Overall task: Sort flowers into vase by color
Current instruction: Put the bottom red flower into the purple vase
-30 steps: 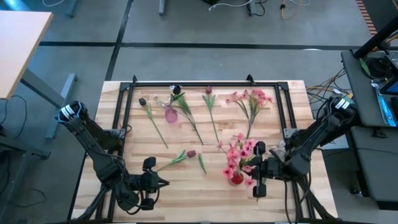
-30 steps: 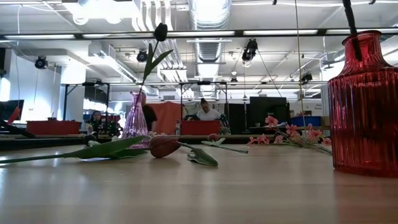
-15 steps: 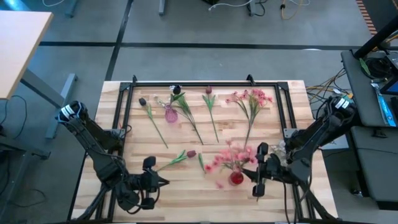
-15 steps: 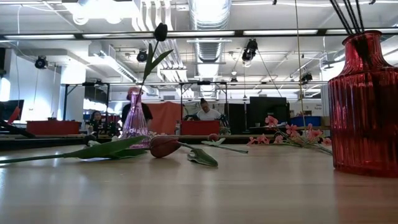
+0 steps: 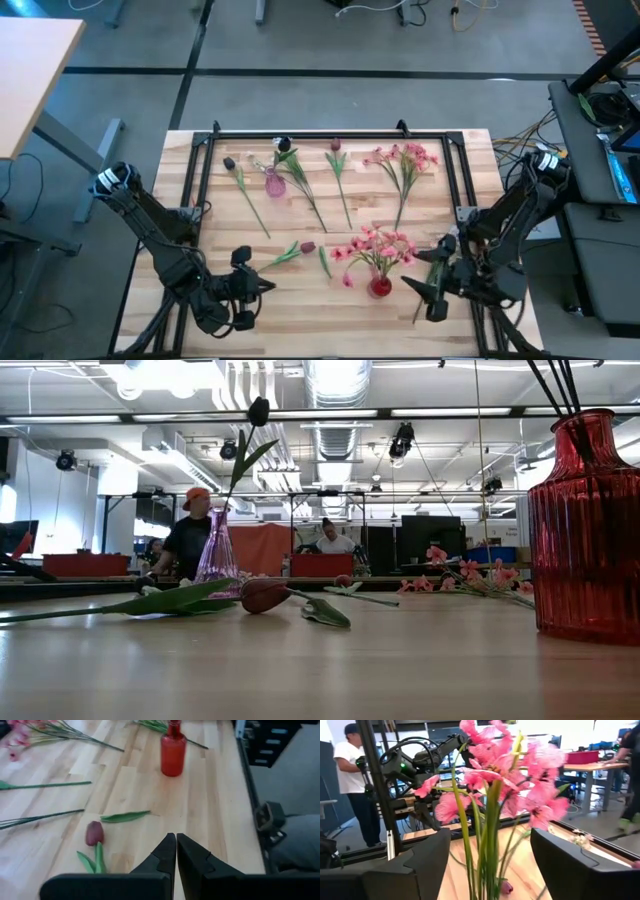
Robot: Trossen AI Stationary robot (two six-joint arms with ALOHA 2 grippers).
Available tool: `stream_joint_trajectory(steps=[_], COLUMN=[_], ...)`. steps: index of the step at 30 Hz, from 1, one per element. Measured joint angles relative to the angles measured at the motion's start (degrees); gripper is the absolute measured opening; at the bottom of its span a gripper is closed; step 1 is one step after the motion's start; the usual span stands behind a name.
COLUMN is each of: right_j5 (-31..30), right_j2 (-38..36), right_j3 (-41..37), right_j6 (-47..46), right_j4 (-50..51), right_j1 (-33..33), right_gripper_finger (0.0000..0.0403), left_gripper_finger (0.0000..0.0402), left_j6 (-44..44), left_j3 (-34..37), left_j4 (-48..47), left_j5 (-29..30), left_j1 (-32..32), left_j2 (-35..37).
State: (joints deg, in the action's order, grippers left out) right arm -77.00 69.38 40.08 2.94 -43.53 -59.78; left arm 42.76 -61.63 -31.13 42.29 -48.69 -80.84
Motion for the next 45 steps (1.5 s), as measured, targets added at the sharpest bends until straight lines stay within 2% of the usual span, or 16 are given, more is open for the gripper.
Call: stream_joint_trajectory(steps=[5, 10, 16, 20, 24, 31, 45], right_j5=[-3.5, -4.0, -1.0, -1.0, -1.0, 0.0, 1.0], right_j2=[0.0, 0.0, 0.1, 0.1, 0.1, 0.1, 0.1], right_j3=[0.3, 0.4, 0.4, 0.4, 0.4, 0.4, 0.4], right_j6=[0.1, -1.4, -9.3, -10.5, -10.6, -12.1, -12.8], right_j4=[0.0, 0.4, 6.2, 7.6, 8.0, 9.6, 10.5], right_j1=[-3.2, -4.1, -4.0, -4.0, -4.0, -4.0, -4.0], right_gripper_finger=[0.0292, 0.0294, 0.0295, 0.0294, 0.0293, 0.0294, 0.0290], left_gripper_finger=[0.0040, 0.0112, 0.0207, 0.0241, 0.0244, 0.0230, 0.0195], left_j6=[4.2, 8.1, 8.9, 8.5, 8.0, 5.4, 1.0], left_j3=[0.5, 0.6, 0.6, 0.6, 0.6, 1.1, 8.9], left_j4=[-2.9, -7.3, -10.7, -14.4, -17.5, -16.9, -5.7], left_j5=[-2.8, -4.6, -13.3, -17.4, -17.6, -19.4, -22.5], left_j1=[1.9, 4.7, 9.2, 11.3, 12.3, 15.2, 18.8], left_j2=[-1.0, -5.5, -11.8, -15.8, -18.1, -19.2, -18.3])
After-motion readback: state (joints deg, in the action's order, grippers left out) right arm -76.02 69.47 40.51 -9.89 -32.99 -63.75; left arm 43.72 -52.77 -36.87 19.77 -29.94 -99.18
